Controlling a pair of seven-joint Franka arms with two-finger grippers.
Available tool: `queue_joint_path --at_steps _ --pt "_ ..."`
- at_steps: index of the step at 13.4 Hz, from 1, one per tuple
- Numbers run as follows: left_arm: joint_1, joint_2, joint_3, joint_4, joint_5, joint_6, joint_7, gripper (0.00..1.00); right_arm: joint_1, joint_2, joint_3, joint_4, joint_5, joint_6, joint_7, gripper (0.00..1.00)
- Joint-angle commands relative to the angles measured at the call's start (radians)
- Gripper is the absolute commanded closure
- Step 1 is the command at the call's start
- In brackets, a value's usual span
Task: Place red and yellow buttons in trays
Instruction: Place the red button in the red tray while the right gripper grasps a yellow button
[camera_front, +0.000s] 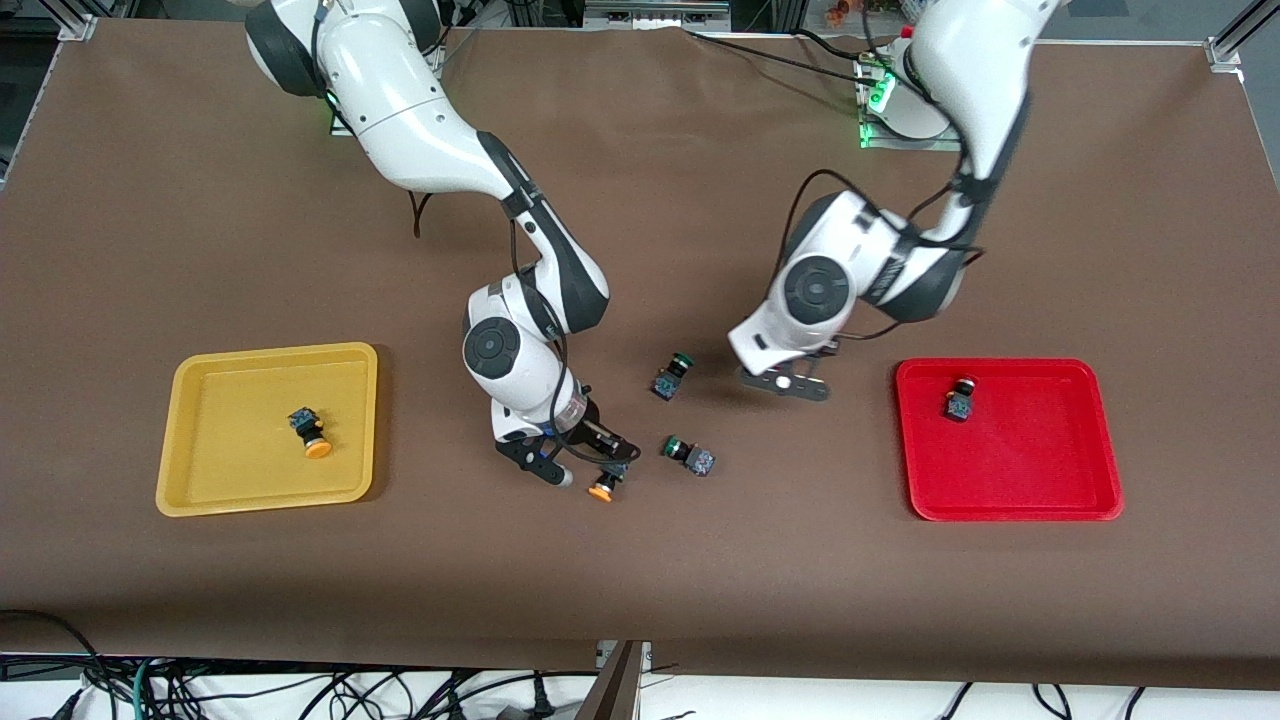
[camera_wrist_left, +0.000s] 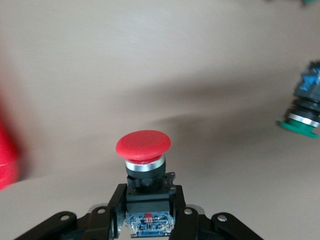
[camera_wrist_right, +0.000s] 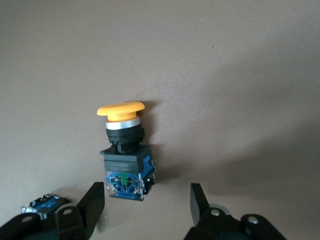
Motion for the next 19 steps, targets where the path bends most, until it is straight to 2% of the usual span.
queue_joint_path --at_steps 1,3,6,8,10,11,13,14,15,16,17,19 --pt "0.102 -0.024 -0.004 0.129 0.023 -0.201 0.156 0.93 0.003 0.073 -0.008 0.096 -0.023 0.003 0.040 0.22" --pt "0.206 -0.022 -0.002 0.184 0.025 -0.251 0.312 0.92 0.007 0.087 -0.009 0.106 -0.024 0.015 0.043 0.23" --pt "0.355 -0.005 -0.002 0.188 0.086 -0.234 0.518 0.91 0.015 0.096 -0.008 0.104 -0.040 0.025 0.044 0.25" --pt "0.420 0.016 -0.002 0.188 0.184 -0.138 0.595 0.91 0.016 0.090 -0.009 0.104 -0.041 0.014 0.038 0.25" --pt "0.482 0.074 -0.002 0.188 0.215 -0.032 0.658 0.87 0.016 0.091 -0.011 0.106 -0.043 0.012 0.037 0.29" --pt "0.531 0.109 -0.002 0.188 0.215 0.023 0.666 0.87 0.016 0.096 -0.009 0.106 -0.043 0.014 0.038 0.35" --pt "0.573 0.160 -0.010 0.183 0.206 0.103 0.667 0.86 0.016 0.096 -0.008 0.104 -0.061 0.015 0.034 0.59" --pt "0.578 0.185 -0.011 0.181 0.204 0.120 0.667 0.83 0.016 0.096 -0.008 0.102 -0.072 0.015 0.032 0.77" --pt "0.584 0.191 -0.011 0.175 0.203 0.122 0.667 0.73 0.016 0.096 -0.008 0.101 -0.075 0.015 0.031 0.92" --pt "0.581 0.194 -0.011 0.165 0.203 0.122 0.667 0.68 0.016 0.094 -0.008 0.099 -0.075 0.014 0.029 1.00" --pt "0.582 0.203 -0.011 0.160 0.201 0.122 0.667 0.49 0.016 0.091 -0.008 0.099 -0.076 0.011 0.028 1.00" --pt "0.595 0.217 -0.011 0.160 0.201 0.120 0.667 0.00 0.016 0.088 -0.008 0.099 -0.076 0.006 0.024 1.00"
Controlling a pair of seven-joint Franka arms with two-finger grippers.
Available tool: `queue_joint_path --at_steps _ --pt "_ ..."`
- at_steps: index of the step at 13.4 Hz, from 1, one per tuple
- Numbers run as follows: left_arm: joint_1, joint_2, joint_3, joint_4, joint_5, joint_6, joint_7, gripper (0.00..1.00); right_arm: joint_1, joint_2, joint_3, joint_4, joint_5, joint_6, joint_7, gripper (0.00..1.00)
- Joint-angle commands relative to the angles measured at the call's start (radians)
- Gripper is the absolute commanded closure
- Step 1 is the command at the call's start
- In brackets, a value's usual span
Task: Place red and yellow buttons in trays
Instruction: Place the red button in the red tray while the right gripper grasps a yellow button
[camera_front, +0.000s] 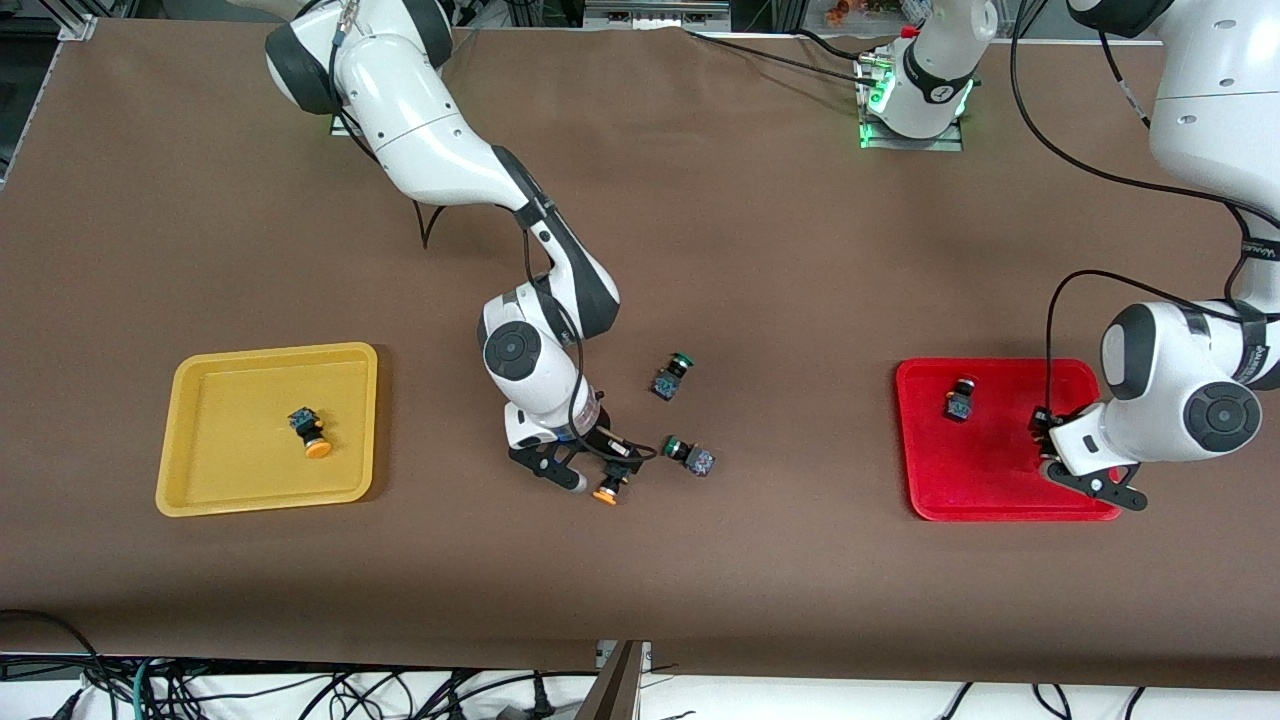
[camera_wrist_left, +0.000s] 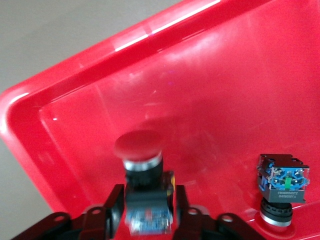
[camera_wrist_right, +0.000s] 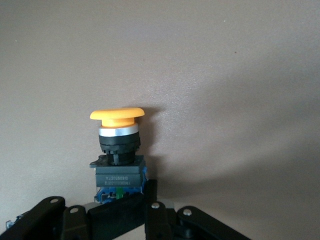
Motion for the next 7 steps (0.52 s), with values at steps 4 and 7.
queue_joint_path --at_steps 4,7 --pt "0.007 -0.013 -0.017 0.019 0.012 -0.021 0.006 0.00 0.004 -0.011 -0.005 0.028 -0.015 -0.064 0.021 0.56" --pt "0.012 -0.139 -0.063 0.041 -0.003 -0.061 0.003 0.00 0.004 -0.011 0.001 0.029 -0.010 -0.058 0.036 0.37"
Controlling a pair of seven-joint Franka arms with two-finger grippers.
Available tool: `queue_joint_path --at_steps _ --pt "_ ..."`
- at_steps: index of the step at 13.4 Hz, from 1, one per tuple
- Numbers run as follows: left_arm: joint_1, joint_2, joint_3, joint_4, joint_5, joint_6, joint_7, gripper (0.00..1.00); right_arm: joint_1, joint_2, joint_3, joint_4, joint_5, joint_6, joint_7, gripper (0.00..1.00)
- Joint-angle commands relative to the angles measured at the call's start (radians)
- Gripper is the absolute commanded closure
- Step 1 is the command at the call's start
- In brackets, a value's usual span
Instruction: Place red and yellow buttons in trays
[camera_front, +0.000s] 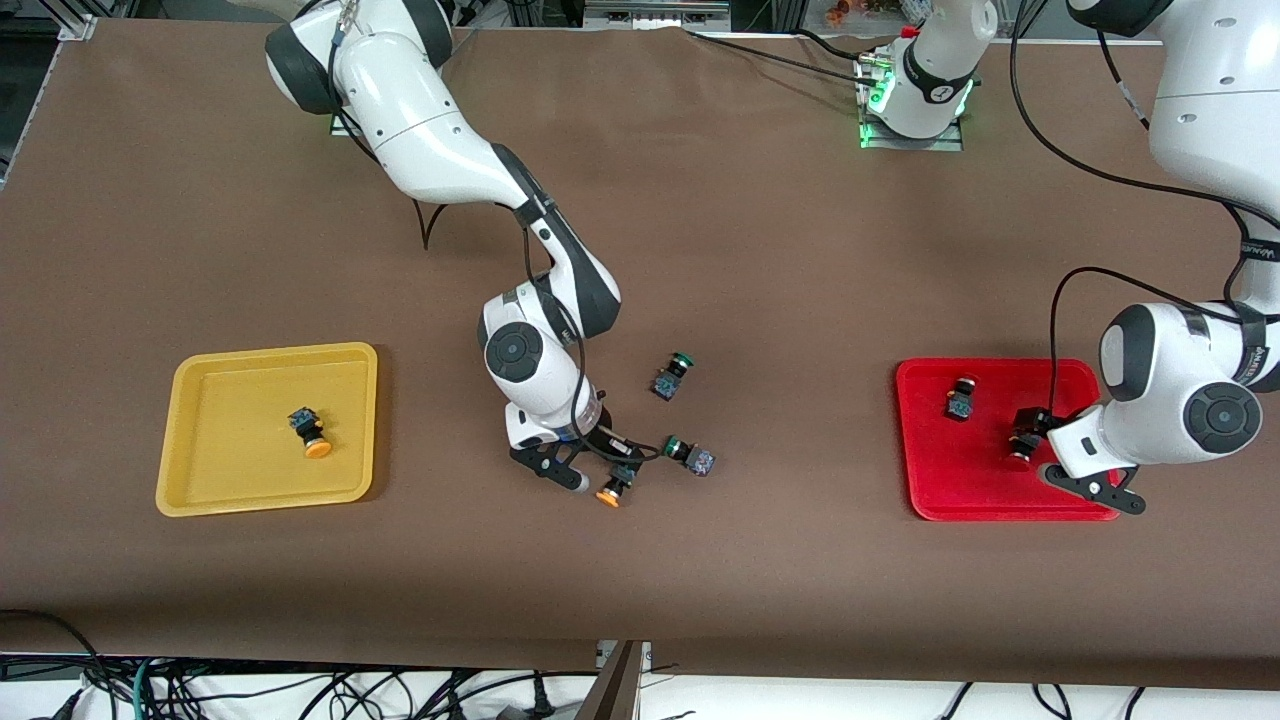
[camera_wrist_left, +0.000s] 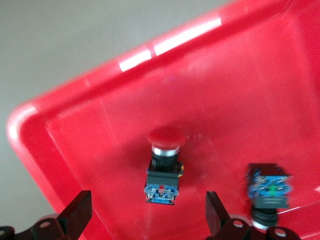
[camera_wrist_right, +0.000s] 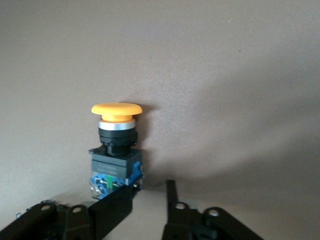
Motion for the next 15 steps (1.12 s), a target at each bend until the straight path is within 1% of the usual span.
queue_joint_path --at_steps 1,2,5,7,8,9,10,11,12,13,14,15 --pt "0.009 -0.139 -0.029 0.021 -0.027 -0.085 0.005 0.00 0.004 -0.004 0.001 0.008 -0.010 -0.009 0.030 0.37" --pt "0.007 -0.173 -0.031 0.048 -0.059 -0.129 0.005 0.00 0.002 -0.001 0.004 0.022 -0.010 0.008 0.030 0.37" --pt "0.006 -0.244 -0.031 0.173 -0.113 -0.341 -0.004 0.00 0.004 0.008 0.007 0.057 -0.008 0.025 0.034 0.37" --pt "0.001 -0.247 -0.032 0.289 -0.153 -0.529 -0.009 0.00 0.005 0.008 0.015 0.083 -0.007 0.025 0.070 0.36" --pt "-0.001 -0.268 -0.024 0.312 -0.170 -0.580 -0.020 0.00 0.005 0.010 0.021 0.111 -0.007 0.028 0.078 0.34" --pt "-0.025 -0.338 -0.020 0.270 -0.175 -0.579 -0.064 0.00 0.005 0.017 0.021 0.120 -0.007 0.057 0.075 0.34" --pt "-0.051 -0.419 0.000 0.183 -0.188 -0.578 -0.161 0.00 0.005 0.033 0.023 0.120 -0.008 0.118 0.070 0.34" --pt "-0.097 -0.508 0.044 0.091 -0.225 -0.574 -0.299 0.00 0.019 0.063 0.021 0.120 -0.013 0.175 0.069 0.34" --pt "-0.147 -0.582 0.090 -0.009 -0.248 -0.552 -0.381 0.00 0.031 0.088 0.014 0.120 -0.016 0.219 0.066 0.34" --pt "-0.166 -0.653 0.115 -0.111 -0.251 -0.489 -0.388 0.00 0.031 0.094 0.010 0.120 -0.017 0.229 0.061 0.33" --pt "-0.166 -0.714 0.117 -0.206 -0.251 -0.404 -0.386 0.00 0.031 0.093 0.009 0.120 -0.021 0.224 0.040 0.32" --pt "-0.169 -0.751 0.117 -0.258 -0.251 -0.349 -0.388 0.00 0.031 0.093 0.007 0.120 -0.021 0.218 0.021 0.31"
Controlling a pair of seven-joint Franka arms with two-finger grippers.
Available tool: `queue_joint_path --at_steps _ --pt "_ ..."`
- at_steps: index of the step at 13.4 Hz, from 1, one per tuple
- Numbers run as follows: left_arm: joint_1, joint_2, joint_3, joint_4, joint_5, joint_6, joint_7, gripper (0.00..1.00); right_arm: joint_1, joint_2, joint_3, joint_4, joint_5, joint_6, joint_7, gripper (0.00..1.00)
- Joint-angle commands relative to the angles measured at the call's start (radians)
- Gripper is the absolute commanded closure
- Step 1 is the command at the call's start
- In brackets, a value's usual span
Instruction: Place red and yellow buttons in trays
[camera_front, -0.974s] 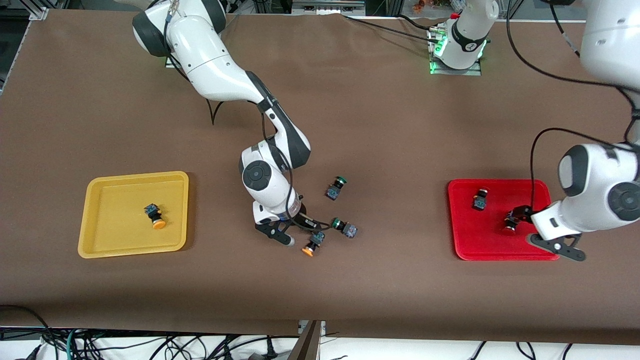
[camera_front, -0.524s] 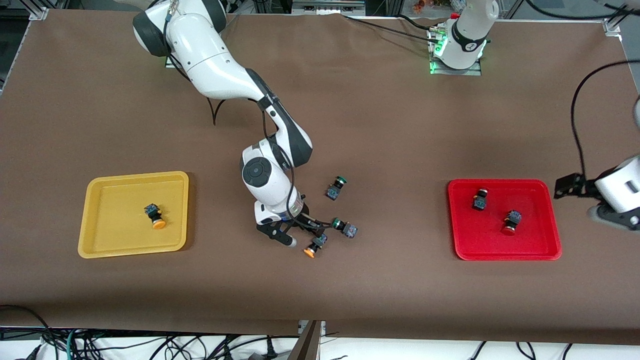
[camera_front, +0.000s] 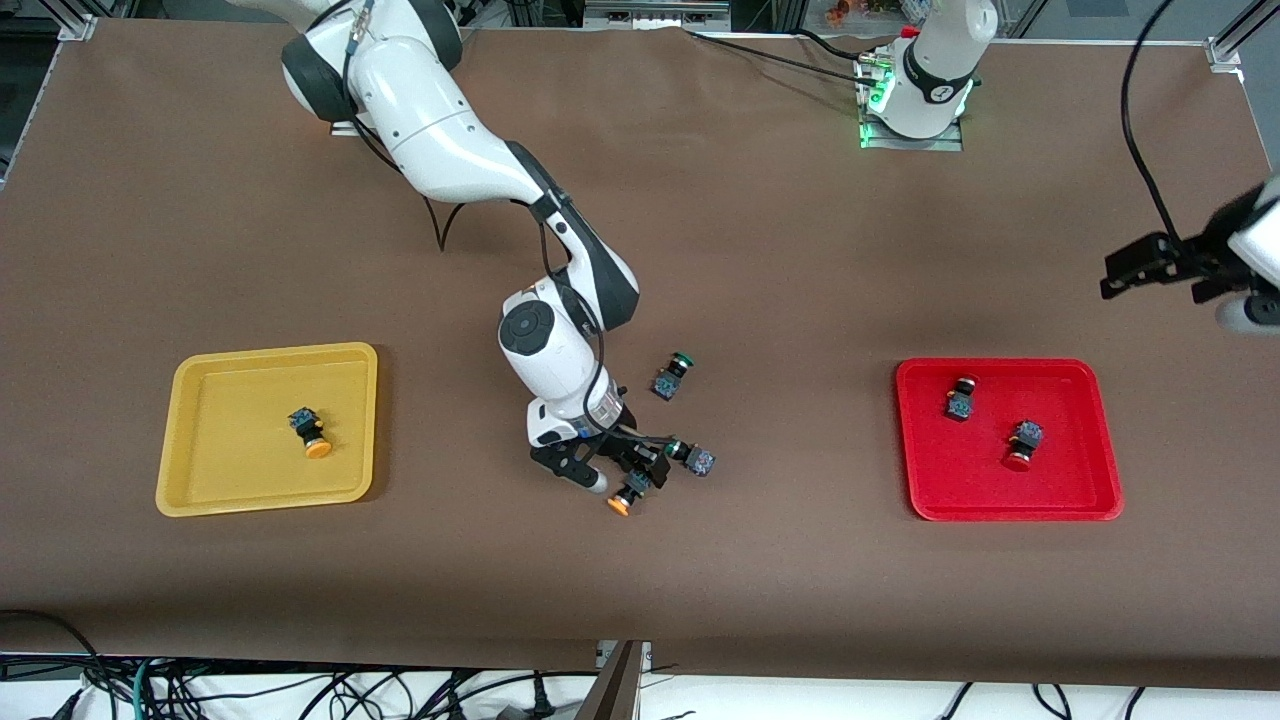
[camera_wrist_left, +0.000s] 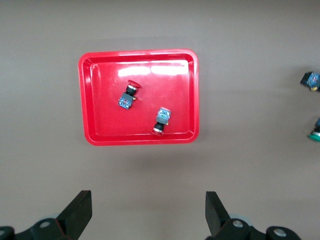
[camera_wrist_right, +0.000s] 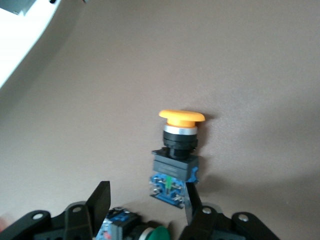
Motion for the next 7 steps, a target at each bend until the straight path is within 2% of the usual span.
queue_joint_path --at_steps 1,3,7 --pt "-0.019 -0.150 0.029 -0.221 -0.021 0.129 -0.018 0.00 0.000 0.016 -0.014 0.038 -0.017 -0.025 -0.021 0.31" --pt "-0.041 -0.150 0.029 -0.223 -0.021 0.107 -0.020 0.00 0.002 0.015 -0.036 0.038 -0.044 -0.062 -0.035 0.30" --pt "-0.044 -0.148 0.029 -0.221 -0.016 0.100 -0.020 0.00 0.002 0.018 -0.034 0.040 -0.047 -0.030 -0.053 0.30"
